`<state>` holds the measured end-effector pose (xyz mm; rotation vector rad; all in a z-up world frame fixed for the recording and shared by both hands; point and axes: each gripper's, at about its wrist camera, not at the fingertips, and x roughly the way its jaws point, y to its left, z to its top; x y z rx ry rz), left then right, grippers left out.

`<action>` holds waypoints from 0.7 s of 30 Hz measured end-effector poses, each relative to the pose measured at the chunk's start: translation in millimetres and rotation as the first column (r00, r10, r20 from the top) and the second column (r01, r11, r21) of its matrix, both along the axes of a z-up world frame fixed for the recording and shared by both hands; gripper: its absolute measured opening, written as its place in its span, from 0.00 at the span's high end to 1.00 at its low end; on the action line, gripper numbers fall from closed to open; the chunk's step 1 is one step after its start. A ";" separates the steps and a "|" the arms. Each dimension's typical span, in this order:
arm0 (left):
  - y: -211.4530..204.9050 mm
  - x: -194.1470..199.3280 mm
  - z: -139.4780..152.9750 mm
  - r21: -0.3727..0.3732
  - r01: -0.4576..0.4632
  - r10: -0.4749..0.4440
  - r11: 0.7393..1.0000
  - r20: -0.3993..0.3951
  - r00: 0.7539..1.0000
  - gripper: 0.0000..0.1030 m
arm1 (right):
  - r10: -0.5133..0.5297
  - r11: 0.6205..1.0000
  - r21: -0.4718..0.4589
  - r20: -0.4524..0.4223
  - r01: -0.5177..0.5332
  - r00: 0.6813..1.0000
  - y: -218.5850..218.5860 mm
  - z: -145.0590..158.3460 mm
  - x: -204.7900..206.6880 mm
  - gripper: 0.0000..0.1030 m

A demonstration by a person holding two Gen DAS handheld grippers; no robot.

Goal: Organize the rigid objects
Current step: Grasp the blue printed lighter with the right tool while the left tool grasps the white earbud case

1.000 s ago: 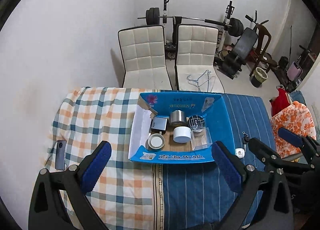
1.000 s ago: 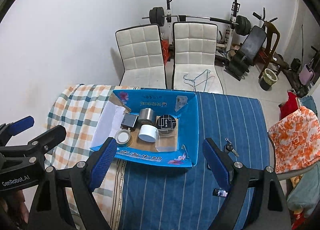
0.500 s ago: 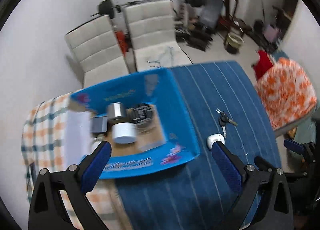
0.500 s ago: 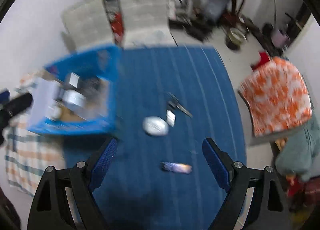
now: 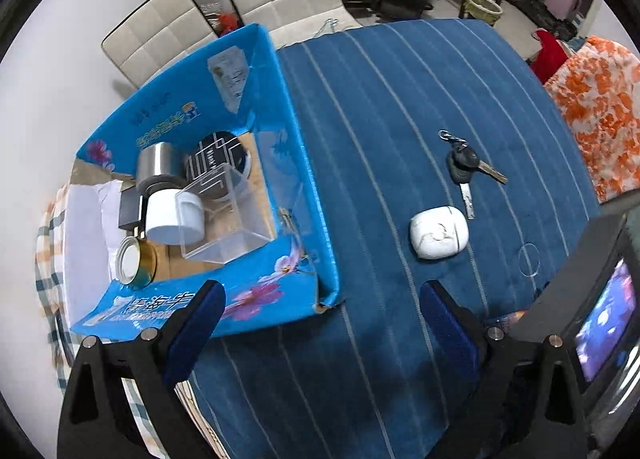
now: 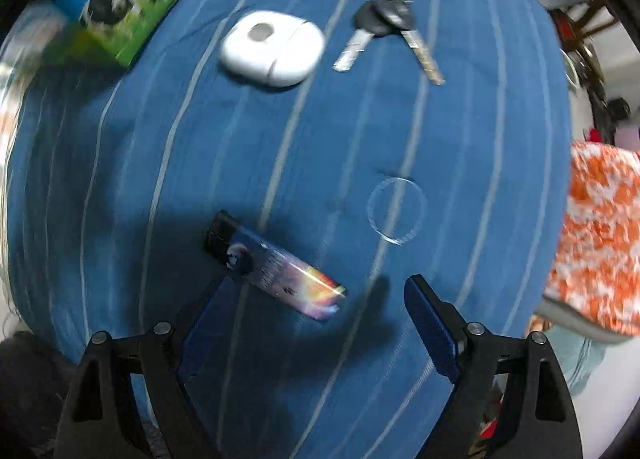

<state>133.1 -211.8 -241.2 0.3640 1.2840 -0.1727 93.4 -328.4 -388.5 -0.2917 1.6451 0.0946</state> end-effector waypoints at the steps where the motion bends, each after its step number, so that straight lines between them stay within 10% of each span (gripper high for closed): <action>1: -0.4 0.6 1.3 0.006 -0.002 0.002 1.000 0.001 1.000 0.04 | 0.006 1.000 0.004 -0.003 -0.006 1.000 1.1 -4.2 -0.8 0.32; 7: -12.3 5.2 5.2 -0.018 -0.017 0.017 1.000 -0.001 1.000 0.04 | -0.175 0.983 0.076 0.065 0.169 0.983 -18.5 -2.7 3.3 0.68; 15: -82.6 5.4 -29.0 -0.109 0.045 -0.056 0.993 -0.108 0.993 0.04 | -0.612 0.788 0.140 0.069 0.600 0.788 -127.7 2.8 -15.9 0.72; 21: -101.6 19.2 -86.4 -0.056 -0.008 -0.005 0.998 -0.233 0.973 0.04 | -0.666 0.741 0.173 0.064 0.649 0.743 -156.7 6.4 -21.0 0.72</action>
